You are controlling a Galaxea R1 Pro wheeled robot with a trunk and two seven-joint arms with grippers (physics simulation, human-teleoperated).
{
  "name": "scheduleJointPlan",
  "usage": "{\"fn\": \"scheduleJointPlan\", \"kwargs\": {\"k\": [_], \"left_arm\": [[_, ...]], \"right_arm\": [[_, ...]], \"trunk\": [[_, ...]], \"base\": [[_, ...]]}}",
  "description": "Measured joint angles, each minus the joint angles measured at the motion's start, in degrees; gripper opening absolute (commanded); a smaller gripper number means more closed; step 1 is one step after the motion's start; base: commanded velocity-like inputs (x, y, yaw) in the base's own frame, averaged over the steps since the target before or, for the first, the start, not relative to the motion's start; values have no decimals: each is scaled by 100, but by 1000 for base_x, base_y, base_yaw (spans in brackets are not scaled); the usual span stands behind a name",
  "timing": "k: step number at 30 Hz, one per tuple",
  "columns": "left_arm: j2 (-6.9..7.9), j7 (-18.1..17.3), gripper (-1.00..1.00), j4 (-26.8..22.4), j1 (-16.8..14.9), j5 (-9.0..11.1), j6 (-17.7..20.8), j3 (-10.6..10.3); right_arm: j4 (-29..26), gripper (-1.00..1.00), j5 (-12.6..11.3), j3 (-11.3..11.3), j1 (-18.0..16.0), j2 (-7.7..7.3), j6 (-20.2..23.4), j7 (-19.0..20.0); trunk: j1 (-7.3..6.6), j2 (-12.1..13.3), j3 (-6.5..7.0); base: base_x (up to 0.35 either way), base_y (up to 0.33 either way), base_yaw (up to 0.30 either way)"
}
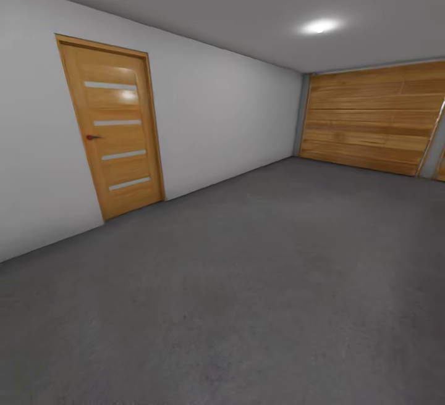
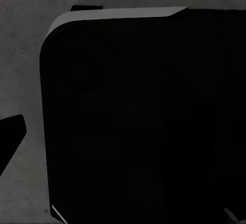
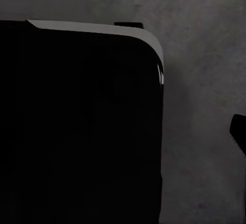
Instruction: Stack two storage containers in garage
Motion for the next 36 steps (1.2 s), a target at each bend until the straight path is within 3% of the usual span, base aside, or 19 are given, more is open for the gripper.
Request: {"fn": "scheduleJointPlan", "kwargs": {"k": [10,20,36], "left_arm": [[0,0,100,0,0,0,0,0],[0,0,100,-1,0,0,0,0],[0,0,100,-9,0,6,0,0]], "right_arm": [[0,100,8,4,0,49,5,0],[0,100,0,-28,0,7,-27,0],[0,100,0,-29,0,5,-28,0]], "trunk": [[0,0,0],[0,0,0],[-2,0,0]], "base": [[0,0,300],[4,0,300],[93,0,299]]}}
